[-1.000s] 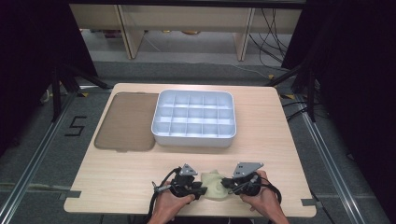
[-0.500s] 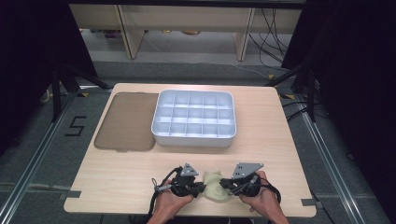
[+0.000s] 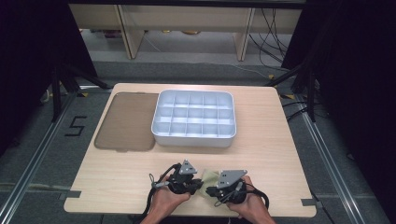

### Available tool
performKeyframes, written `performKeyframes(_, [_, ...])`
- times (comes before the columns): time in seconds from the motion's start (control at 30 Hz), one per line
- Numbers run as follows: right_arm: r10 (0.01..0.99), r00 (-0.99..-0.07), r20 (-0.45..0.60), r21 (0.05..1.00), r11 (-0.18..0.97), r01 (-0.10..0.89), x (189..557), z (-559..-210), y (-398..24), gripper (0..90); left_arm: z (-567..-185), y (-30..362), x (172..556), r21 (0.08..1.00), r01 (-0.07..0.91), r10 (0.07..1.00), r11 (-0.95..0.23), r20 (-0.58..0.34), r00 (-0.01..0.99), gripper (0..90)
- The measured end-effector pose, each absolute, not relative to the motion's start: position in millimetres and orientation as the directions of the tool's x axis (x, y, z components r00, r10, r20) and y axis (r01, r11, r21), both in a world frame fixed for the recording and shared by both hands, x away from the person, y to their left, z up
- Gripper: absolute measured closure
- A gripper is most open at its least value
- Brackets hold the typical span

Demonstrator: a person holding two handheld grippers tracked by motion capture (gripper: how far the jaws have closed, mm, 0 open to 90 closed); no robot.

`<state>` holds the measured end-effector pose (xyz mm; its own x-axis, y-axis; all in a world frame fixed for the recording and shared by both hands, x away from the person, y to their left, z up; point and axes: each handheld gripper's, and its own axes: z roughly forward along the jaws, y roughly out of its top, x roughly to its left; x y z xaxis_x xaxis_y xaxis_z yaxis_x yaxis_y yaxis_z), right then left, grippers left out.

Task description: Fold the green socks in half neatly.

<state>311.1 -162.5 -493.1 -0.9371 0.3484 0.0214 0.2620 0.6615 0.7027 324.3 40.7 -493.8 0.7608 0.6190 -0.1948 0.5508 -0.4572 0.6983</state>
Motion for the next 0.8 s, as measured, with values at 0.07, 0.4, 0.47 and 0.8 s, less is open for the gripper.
performKeyframes(0.07, [0.345,-0.938,0.017,0.695,0.670,0.259,311.4,-496.3,-159.1,85.5,-493.9,40.5,324.3,0.694,0.545,0.611,-0.470,-0.190,0.769,83.8])
performKeyframes(0.4, [0.352,-0.935,0.037,0.707,0.652,0.273,316.9,-499.0,-160.2,86.1,-489.7,41.0,323.7,0.697,0.527,0.599,-0.485,-0.174,0.781,83.9])
performKeyframes(0.47, [0.405,-0.914,0.013,0.734,0.617,0.284,324.7,-490.1,-170.6,86.7,-488.8,40.3,322.5,0.704,0.518,0.601,-0.485,-0.162,0.783,83.9])
performKeyframes(0.8, [0.494,-0.869,0.014,0.711,0.606,0.356,346.7,-495.3,-180.0,87.0,-480.4,35.6,318.3,0.709,0.481,0.594,-0.516,-0.109,0.797,84.1])
